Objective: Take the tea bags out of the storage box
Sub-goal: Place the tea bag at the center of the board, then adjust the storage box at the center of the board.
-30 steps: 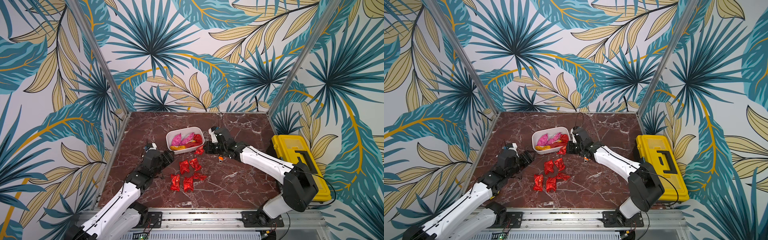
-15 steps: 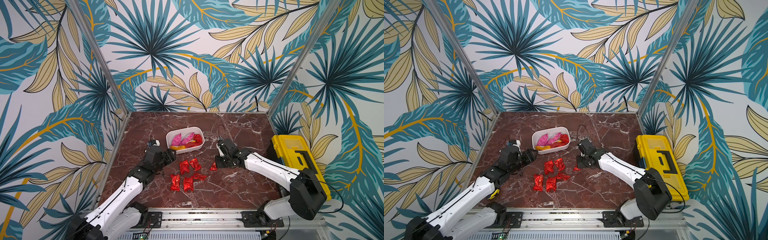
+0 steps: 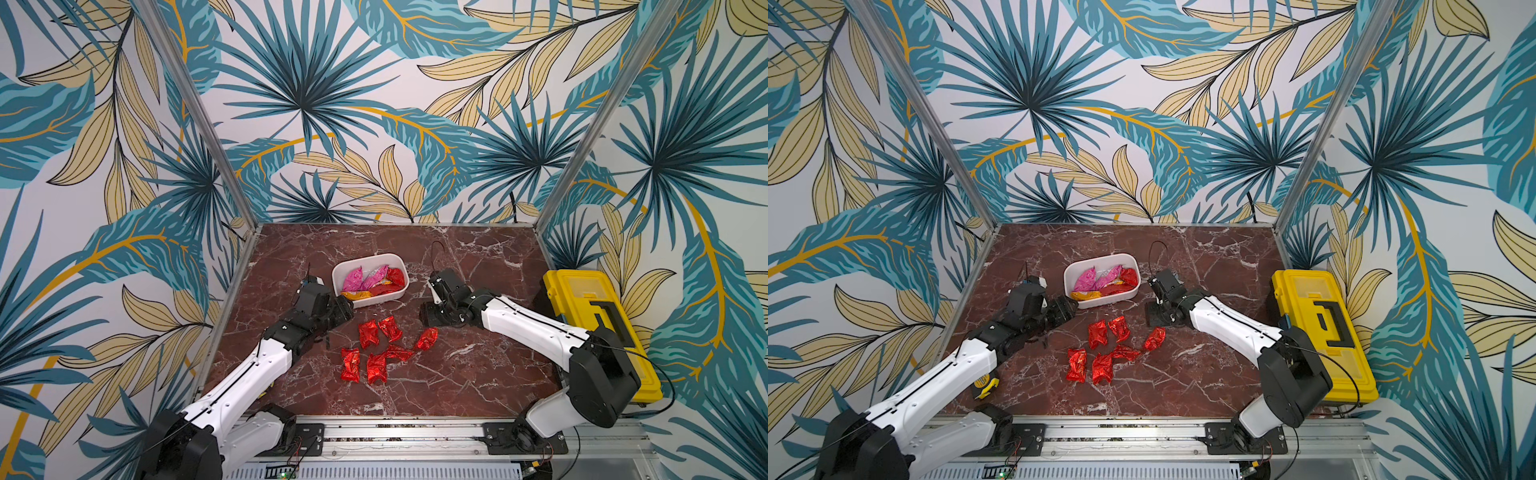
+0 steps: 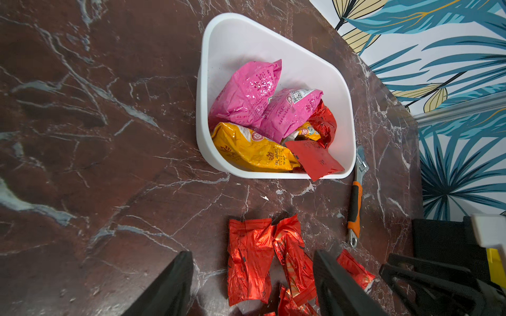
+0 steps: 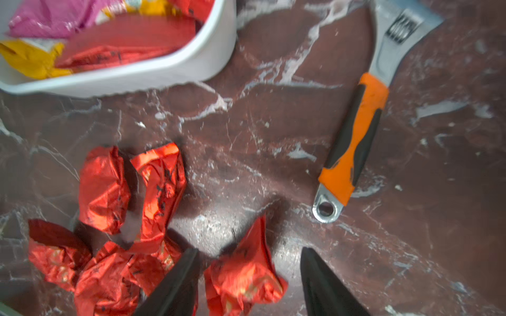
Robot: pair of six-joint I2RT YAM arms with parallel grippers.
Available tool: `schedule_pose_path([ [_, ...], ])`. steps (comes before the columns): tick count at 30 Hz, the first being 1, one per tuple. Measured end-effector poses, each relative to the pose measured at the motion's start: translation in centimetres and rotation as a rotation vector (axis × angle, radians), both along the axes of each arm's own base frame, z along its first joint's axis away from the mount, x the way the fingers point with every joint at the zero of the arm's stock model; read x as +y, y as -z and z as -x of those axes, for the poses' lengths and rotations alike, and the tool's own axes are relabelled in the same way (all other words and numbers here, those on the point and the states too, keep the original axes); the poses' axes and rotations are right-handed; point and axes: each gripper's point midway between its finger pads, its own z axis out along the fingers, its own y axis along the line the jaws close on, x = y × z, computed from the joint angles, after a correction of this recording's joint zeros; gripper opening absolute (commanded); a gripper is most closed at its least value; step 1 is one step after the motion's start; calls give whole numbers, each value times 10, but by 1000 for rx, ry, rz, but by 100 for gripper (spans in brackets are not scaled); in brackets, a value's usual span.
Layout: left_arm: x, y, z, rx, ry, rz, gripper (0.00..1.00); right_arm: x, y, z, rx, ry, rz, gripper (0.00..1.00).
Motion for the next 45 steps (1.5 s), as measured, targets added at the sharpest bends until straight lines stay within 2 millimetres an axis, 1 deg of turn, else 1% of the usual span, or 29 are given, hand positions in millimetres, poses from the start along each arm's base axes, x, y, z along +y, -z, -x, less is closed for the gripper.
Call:
schedule_pose_path([
  [2, 0, 1, 0, 1, 0, -1, 74, 5, -8, -11, -26, 62, -47, 66],
  [4, 0, 1, 0, 3, -2, -1, 74, 15, -14, -25, -39, 128, -114, 66],
  [6, 1, 1, -1, 3, -3, -1, 74, 28, -18, -40, -46, 186, -185, 66],
  [8, 1, 1, -1, 2, -5, 0, 74, 39, -17, -53, -43, 239, -252, 66],
  [11, 1, 0, -1, 0, -11, 5, 74, 51, -7, -68, -23, 321, -324, 64],
  [15, 1, -1, -2, -4, -16, 13, 74, 56, 10, -82, 12, 418, -366, 60],
  [18, 1, -3, -2, -9, -17, 16, 74, 59, 20, -92, 29, 464, -376, 53],
  [21, 1, -5, -2, -16, -17, 18, 74, 63, 24, -103, 27, 488, -385, 45],
  [28, 1, -10, -1, -31, -15, 21, 74, 76, 24, -119, 28, 476, -397, 32],
  [31, 1, -12, -1, -36, -11, 19, 74, 81, 28, -121, 45, 457, -384, 31],
  [34, 2, -13, 1, -36, -11, 19, 74, 85, 32, -121, 65, 434, -369, 25],
  [41, 5, -19, 5, -54, -10, 16, 74, 95, 28, -122, 91, 375, -358, 23],
  [45, 7, -20, 7, -54, -12, 10, 75, 101, 29, -124, 104, 337, -347, 20],
])
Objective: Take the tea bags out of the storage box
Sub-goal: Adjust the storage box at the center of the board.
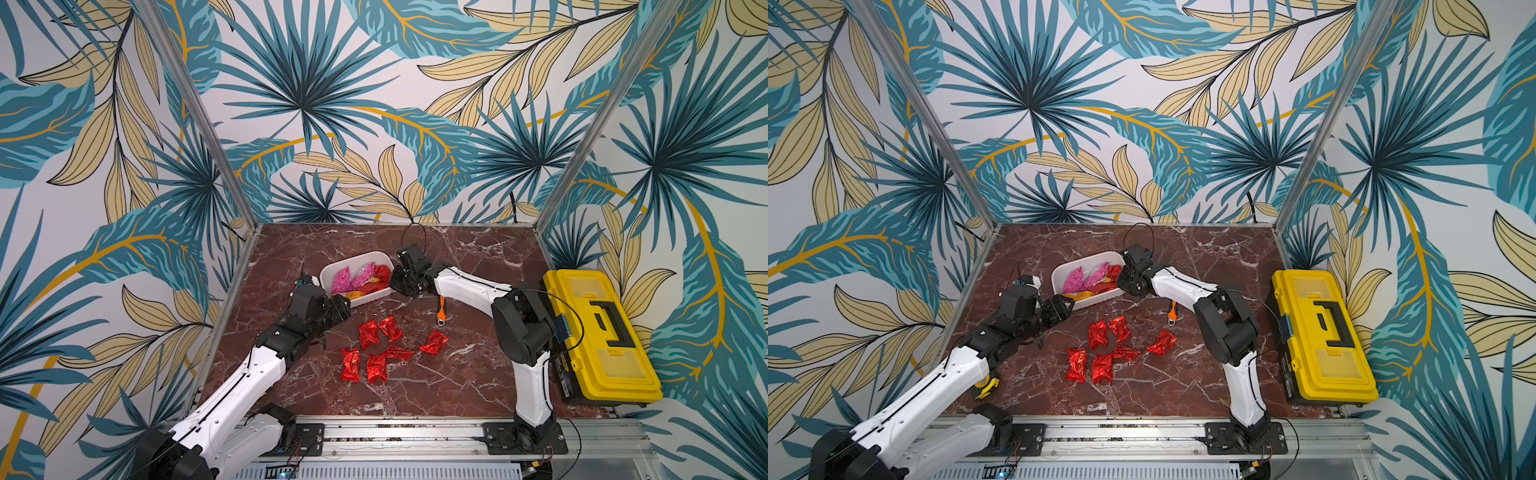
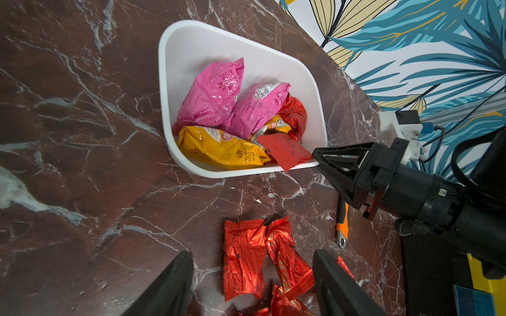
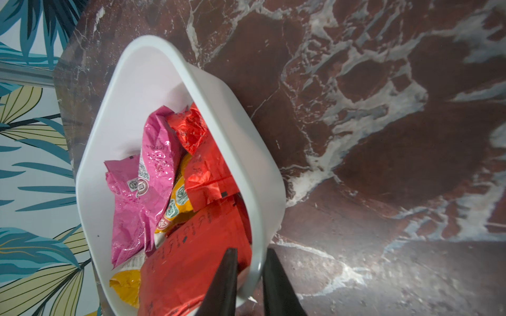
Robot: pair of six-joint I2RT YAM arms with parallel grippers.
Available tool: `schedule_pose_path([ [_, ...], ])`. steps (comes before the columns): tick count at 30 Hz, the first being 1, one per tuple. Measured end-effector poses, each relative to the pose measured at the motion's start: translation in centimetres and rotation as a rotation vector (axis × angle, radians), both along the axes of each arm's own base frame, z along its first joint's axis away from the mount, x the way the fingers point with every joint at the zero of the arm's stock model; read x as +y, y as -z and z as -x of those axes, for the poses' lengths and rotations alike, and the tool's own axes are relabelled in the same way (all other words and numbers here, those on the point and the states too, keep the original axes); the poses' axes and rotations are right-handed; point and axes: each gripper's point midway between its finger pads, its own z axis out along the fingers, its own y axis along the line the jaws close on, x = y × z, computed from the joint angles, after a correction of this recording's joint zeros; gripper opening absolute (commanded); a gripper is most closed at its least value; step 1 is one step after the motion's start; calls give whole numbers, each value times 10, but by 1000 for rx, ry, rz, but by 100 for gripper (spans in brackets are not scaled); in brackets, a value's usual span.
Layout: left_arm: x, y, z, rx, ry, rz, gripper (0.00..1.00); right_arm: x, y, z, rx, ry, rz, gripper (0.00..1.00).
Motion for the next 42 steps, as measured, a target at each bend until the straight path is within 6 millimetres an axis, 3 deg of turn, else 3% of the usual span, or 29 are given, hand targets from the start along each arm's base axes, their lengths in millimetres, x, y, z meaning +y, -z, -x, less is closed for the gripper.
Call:
schedule_pose_path([
  [15, 4, 10, 2, 31, 13, -40, 75, 38, -1, 0, -1, -217, 40, 16],
  [20, 7, 22, -1, 71, 30, -54, 75, 46, -7, 1, -16, -269, 50, 26],
  [25, 14, 30, -9, 121, 38, -70, 75, 45, -8, 1, -26, -291, 68, 43],
  [34, 4, 29, -54, 142, 123, -148, 75, 27, -38, 5, -113, -262, 51, 52],
  [42, 1, 59, -102, 224, 172, -261, 72, -6, -70, 25, -207, -190, 7, 52],
])
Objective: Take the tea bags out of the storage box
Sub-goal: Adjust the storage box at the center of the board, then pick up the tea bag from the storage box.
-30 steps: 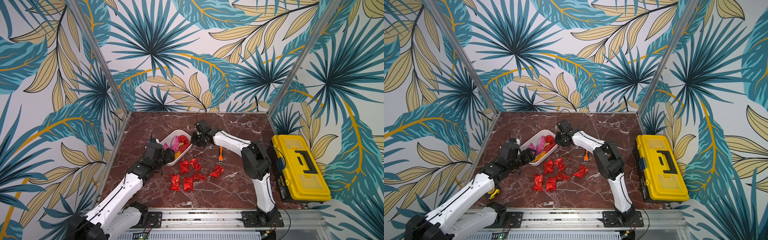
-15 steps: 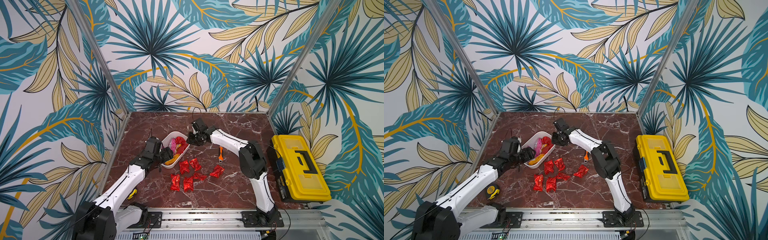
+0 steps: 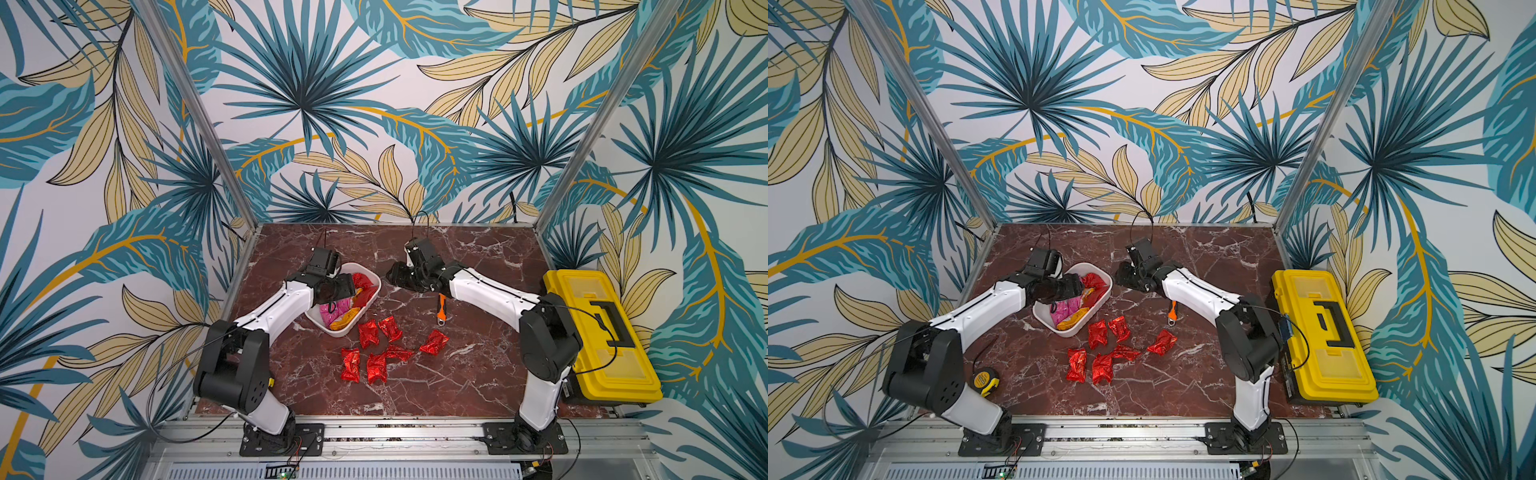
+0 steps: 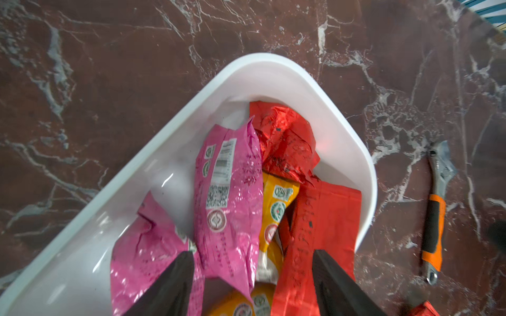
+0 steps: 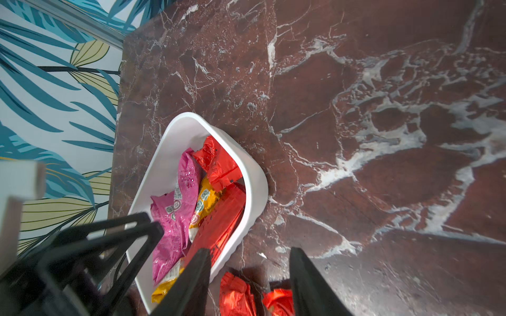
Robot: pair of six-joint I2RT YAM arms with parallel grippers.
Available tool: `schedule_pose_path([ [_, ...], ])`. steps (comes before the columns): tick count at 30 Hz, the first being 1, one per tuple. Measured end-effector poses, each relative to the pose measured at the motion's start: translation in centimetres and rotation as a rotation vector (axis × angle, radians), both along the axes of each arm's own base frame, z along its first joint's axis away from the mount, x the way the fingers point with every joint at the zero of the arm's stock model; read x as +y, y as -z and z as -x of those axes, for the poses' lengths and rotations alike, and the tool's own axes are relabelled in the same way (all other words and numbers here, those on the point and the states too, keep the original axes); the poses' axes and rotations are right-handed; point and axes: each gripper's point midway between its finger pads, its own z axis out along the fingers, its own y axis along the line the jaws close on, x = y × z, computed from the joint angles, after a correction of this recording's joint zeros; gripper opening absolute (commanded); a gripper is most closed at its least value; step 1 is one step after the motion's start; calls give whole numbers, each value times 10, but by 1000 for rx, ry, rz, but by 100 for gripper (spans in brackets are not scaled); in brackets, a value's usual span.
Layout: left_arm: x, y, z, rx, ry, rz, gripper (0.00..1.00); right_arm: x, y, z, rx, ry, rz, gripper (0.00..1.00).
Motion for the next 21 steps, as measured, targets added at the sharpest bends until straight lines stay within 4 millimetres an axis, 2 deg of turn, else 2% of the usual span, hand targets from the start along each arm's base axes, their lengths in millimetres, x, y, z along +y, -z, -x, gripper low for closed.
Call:
schedule_pose_path([
  [5, 2, 19, -19, 34, 10, -61, 67, -9, -4, 11, -21, 17, -32, 52],
  [13, 5, 44, -30, 82, 33, -118, 54, -15, -1, 21, -19, 34, -55, 52],
  [21, 7, 44, -34, 74, 51, -147, 34, -20, -7, 28, -34, 38, -73, 52],
])
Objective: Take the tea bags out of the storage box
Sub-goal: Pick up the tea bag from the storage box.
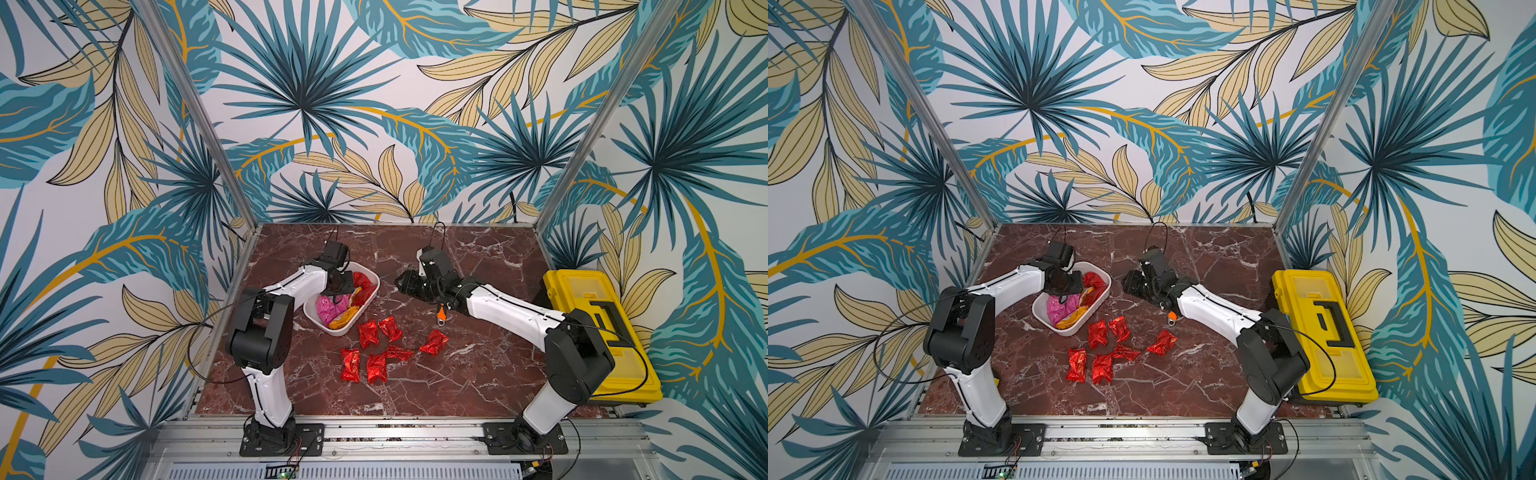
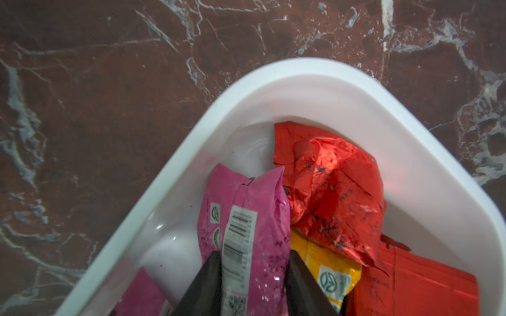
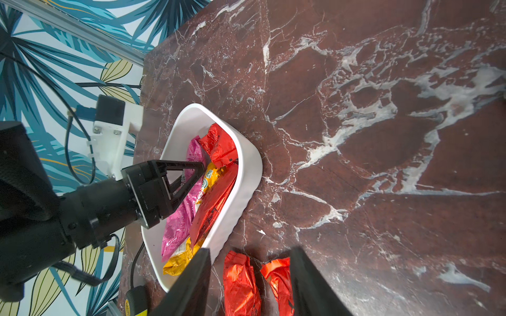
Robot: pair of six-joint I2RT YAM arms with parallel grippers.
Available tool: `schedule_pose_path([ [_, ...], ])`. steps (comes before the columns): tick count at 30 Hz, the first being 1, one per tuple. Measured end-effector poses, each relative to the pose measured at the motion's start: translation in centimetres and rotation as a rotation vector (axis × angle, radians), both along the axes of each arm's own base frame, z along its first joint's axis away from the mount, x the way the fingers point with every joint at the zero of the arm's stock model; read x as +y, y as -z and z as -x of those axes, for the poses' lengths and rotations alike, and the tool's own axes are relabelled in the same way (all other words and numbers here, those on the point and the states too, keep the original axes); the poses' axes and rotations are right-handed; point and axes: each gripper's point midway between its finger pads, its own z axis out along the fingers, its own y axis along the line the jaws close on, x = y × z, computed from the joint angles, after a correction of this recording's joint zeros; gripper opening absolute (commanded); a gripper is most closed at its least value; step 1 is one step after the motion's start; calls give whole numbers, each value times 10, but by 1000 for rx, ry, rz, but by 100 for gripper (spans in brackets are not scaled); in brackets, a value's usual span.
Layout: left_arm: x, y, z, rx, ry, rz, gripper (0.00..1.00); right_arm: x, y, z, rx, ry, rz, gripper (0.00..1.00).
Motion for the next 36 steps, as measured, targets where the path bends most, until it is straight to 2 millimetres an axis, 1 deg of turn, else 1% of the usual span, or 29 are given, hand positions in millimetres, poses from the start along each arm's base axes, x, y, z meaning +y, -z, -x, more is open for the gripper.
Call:
schedule_pose_path([
  [3, 3, -1, -1, -1, 0, -12, 26, -2, -4, 3, -9, 0, -6, 52],
  [7, 5, -3, 0, -1, 4, -24, 24, -5, -13, 7, -26, 0, -17, 52],
  [11, 5, -14, 1, -18, 13, -24, 20, -8, -18, 11, -34, 0, -23, 52],
  [15, 5, -42, 3, -72, 16, -11, 19, -11, -20, 15, -38, 0, -26, 52],
  [19, 0, -87, 6, -171, 31, 42, 19, -14, -26, 19, -49, 0, -33, 53],
  [22, -8, -119, 12, -244, 57, 112, 19, -15, -30, 22, -59, -2, -41, 54],
  [25, -20, -144, 23, -304, 93, 213, 19, -13, -33, 25, -71, -17, -65, 58],
  [26, -25, -148, 27, -314, 104, 247, 19, -12, -35, 26, -77, -28, -76, 59],
  [28, -39, -161, 35, -350, 136, 361, 19, -8, -36, 30, -82, -51, -102, 60],
  [30, -52, -169, 43, -370, 161, 468, 19, -2, -40, 32, -88, -79, -129, 63],
  [36, -83, -195, 60, -415, 236, 759, 19, 22, -71, 37, -147, -194, -264, 69],
])
